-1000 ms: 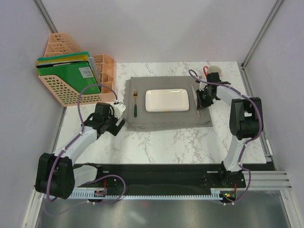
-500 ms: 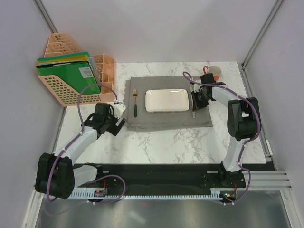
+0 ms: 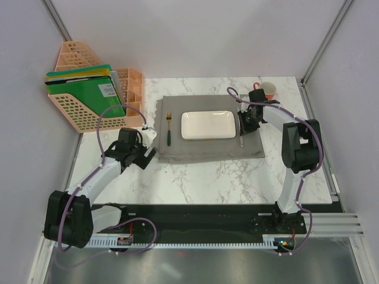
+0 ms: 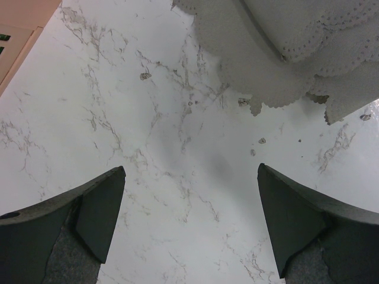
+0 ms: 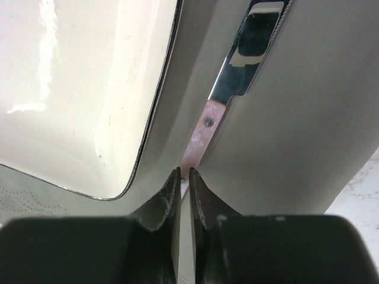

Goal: Set the dinner table for one person
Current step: Place the knife on the napkin.

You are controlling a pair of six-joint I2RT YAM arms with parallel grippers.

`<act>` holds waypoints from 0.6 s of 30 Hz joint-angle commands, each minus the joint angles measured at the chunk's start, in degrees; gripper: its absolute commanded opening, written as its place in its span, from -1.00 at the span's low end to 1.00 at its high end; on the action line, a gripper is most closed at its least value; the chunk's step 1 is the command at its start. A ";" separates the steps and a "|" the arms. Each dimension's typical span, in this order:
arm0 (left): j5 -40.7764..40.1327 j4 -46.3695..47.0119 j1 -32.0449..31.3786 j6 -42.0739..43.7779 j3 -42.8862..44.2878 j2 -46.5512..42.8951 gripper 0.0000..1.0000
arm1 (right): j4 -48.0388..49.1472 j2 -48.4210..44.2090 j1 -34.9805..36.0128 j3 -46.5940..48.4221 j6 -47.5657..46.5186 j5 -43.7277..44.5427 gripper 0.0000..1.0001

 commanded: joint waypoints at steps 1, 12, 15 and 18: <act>-0.50 0.29 0.36 -0.53 0.24 -0.51 0.99 | 0.93 2.50 0.21 1.99 0.02 2.77 -0.70; -0.50 0.20 0.36 -0.53 0.24 -0.42 0.99 | 0.93 -2.50 0.21 0.94 -0.24 3.04 -0.72; -0.50 0.29 0.36 -0.53 0.24 -0.34 0.99 | -0.56 -6.45 0.21 1.82 -0.33 2.16 -0.72; -0.50 0.29 0.36 -0.61 0.24 -0.25 0.99 | -2.41 -11.55 0.12 3.22 -0.41 1.63 -0.70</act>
